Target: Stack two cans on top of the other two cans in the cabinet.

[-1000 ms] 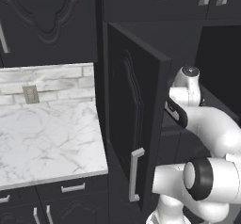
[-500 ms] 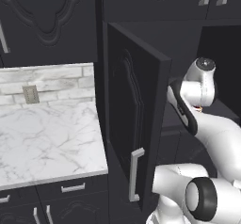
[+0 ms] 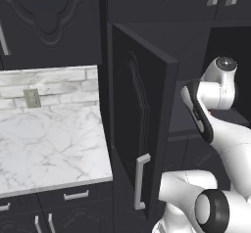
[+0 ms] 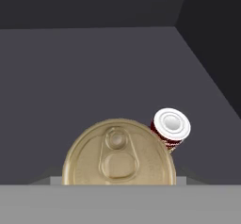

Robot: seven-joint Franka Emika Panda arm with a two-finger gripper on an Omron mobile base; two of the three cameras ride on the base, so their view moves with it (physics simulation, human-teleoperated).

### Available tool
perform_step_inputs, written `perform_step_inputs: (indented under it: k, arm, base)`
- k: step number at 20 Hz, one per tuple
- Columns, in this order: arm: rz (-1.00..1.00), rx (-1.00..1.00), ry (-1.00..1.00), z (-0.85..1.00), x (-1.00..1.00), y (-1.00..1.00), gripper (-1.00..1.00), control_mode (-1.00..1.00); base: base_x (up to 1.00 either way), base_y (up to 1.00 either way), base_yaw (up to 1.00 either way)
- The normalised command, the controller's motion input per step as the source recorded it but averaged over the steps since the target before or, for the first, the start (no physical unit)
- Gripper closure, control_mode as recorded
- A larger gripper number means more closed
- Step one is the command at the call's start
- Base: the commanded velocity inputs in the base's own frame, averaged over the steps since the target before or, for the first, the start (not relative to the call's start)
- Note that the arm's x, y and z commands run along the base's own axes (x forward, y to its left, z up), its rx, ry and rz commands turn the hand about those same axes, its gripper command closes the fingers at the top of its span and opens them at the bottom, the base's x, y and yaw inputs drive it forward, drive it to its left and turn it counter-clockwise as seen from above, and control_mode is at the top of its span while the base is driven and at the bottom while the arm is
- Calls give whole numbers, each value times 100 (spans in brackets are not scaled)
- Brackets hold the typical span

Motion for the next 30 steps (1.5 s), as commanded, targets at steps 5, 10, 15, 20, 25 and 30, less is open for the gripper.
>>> perform_step_inputs:
  k: [5, 10, 15, 20, 25, 30]
  arm:
    - [0, -2, -2, 24, -1, -31, 100, -100]
    - [-2, -3, 0, 9, 0, -36, 100, -100]
    - [-3, -1, 0, 0, 0, -36, 100, -100]
    - [-1, 0, 0, -1, 5, -11, 100, -100]
    - [0, 0, 0, 0, 5, -4, 100, -100]
    - [0, 0, 0, -3, 0, -4, 100, -100]
  base:
    - [0, 0, 0]
    - [0, 0, 0]
    - [0, 0, 0]
    - [0, 0, 0]
    - [0, 0, 0]
    - [0, 0, 0]
